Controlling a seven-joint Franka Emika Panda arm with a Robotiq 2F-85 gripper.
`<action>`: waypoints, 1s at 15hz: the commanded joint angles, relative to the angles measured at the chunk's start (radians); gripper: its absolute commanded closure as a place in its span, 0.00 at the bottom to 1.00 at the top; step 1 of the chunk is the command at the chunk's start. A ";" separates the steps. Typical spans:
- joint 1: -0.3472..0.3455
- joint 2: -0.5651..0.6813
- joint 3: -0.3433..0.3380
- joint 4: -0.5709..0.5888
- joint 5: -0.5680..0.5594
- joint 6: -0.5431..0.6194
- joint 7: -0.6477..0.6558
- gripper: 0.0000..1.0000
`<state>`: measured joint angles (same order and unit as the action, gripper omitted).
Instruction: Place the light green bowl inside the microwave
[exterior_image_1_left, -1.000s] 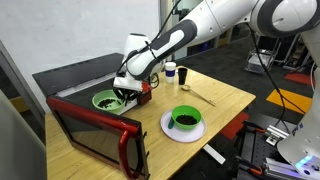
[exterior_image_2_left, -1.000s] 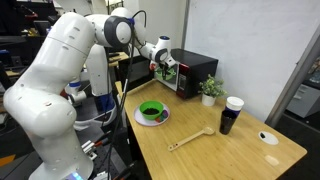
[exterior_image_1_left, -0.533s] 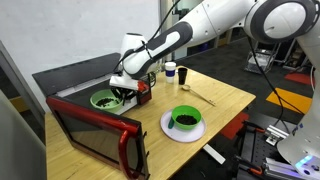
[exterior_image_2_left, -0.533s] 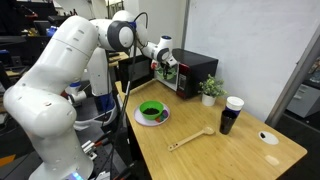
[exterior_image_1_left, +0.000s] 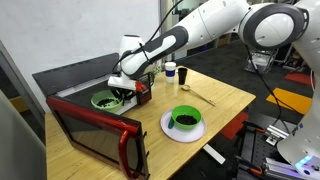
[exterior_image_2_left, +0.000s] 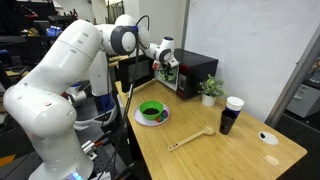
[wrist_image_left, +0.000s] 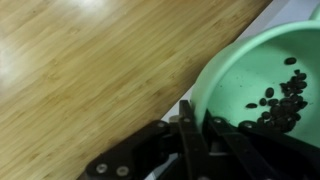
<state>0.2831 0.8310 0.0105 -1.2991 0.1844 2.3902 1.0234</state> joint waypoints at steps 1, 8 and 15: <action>0.001 0.038 -0.010 0.067 -0.019 -0.046 0.034 0.98; 0.008 0.068 -0.018 0.098 -0.040 -0.061 0.065 0.98; 0.009 0.079 -0.016 0.116 -0.059 -0.078 0.084 0.98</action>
<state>0.2838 0.8877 0.0065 -1.2306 0.1445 2.3451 1.0822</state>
